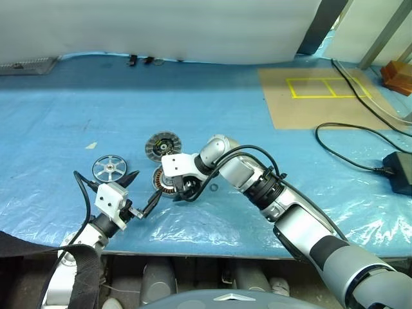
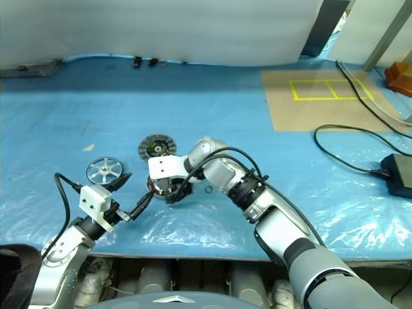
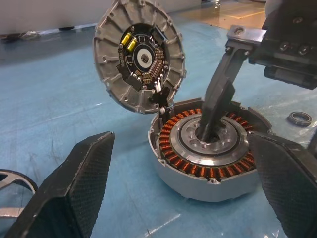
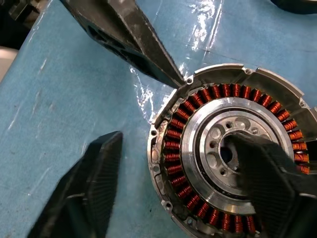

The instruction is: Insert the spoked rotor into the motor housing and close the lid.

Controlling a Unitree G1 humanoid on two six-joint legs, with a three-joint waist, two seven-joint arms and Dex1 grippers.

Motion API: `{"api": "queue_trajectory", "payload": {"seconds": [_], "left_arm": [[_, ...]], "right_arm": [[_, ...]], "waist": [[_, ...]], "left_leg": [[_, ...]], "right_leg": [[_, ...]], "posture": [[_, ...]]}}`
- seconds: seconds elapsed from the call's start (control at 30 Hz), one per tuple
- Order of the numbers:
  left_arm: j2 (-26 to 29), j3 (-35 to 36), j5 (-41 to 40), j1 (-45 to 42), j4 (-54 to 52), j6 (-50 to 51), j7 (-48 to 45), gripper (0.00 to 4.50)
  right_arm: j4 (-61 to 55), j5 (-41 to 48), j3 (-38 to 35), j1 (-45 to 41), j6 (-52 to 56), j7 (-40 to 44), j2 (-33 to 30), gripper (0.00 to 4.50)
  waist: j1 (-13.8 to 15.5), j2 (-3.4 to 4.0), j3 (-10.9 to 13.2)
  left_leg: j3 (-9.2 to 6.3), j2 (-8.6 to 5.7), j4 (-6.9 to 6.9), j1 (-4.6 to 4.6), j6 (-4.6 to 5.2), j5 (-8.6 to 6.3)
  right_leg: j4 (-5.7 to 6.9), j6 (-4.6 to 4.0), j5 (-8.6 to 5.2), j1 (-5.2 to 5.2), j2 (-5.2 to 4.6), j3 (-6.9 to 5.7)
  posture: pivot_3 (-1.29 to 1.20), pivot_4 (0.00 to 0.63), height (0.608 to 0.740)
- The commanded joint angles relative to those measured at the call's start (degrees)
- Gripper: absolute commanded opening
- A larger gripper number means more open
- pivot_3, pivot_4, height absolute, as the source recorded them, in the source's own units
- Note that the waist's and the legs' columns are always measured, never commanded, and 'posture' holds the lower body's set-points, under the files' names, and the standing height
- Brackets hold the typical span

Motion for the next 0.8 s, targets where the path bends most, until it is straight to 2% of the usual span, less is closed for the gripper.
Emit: {"api": "queue_trajectory", "payload": {"seconds": [0.03,0.17,0.27,0.33,0.5,0.7,0.8], "left_arm": [[0.6,0.4,-0.8,-0.7,-0.8,0.0,-0.6,4.5],[0.7,0.2,-1.0,-1.2,-0.4,0.2,-1.4,4.5],[0.9,-0.4,-1.1,-1.8,-0.3,0.7,-2.3,4.5],[0.9,-0.7,-1.2,-2.0,-0.5,1.1,-2.7,4.5],[1.2,-1.4,-1.5,-1.3,-1.6,2.1,-3.7,4.5],[1.9,-2.2,-1.8,-1.8,-1.8,3.5,-5.2,4.5],[2.2,-2.2,-2.0,-2.7,-1.7,4.1,-5.5,4.5]], "right_arm": [[-5.6,3.0,-3.3,-2.5,2.5,0.3,-1.0,4.46],[-13.5,6.8,-5.6,-2.4,6.6,1.9,-3.9,4.46],[-20.4,11.6,-8.2,1.1,3.7,3.5,-7.7,4.46],[-23.0,15.2,-11.3,4.0,6.6,2.2,-8.5,4.46],[-22.7,17.6,-17.2,13.9,0.4,-5.8,-11.5,4.46],[-19.3,21.0,-18.1,22.3,-6.0,-4.4,-16.1,4.46],[-16.5,21.8,-18.5,24.9,-8.0,-5.8,-16.1,4.46]], "waist": [[0.0,0.0,0.0],[0.1,-0.02,0.0],[0.1,-0.03,0.0],[0.2,-0.04,0.0],[0.3,-0.04,0.0],[0.1,-0.04,0.0],[0.0,-0.03,0.0]], "left_leg": [[0.0,0.0,0.0,-0.04,0.0,0.0],[0.0,-0.02,-0.05,-0.18,0.0,0.0],[0.02,-0.02,-0.13,-0.17,0.0,0.0],[0.03,-0.03,-0.15,-0.17,0.0,0.0],[0.06,-0.05,-0.1,-0.09,0.0,0.01],[0.07,-0.06,-0.12,-0.09,0.0,0.0],[0.09,-0.05,-0.13,-0.09,0.0,0.0]], "right_leg": [[-0.01,-0.05,0.03,-0.02,0.0,0.0],[-0.09,-0.09,0.05,-0.14,0.01,0.0],[-0.14,-0.09,0.05,-0.14,0.01,0.0],[-0.17,-0.08,0.05,-0.13,0.01,0.0],[-0.18,-0.07,0.05,-0.02,0.0,0.0],[-0.21,0.13,-0.06,-0.01,0.01,0.0],[-0.21,0.16,-0.08,-0.01,0.02,-0.02]], "posture": [[0.0,0.15,0.74],[0.0,0.15,0.74],[0.0,0.15,0.74],[0.0,0.15,0.74],[0.0,0.15,0.74],[0.0,0.15,0.74],[0.0,0.15,0.74]]}}
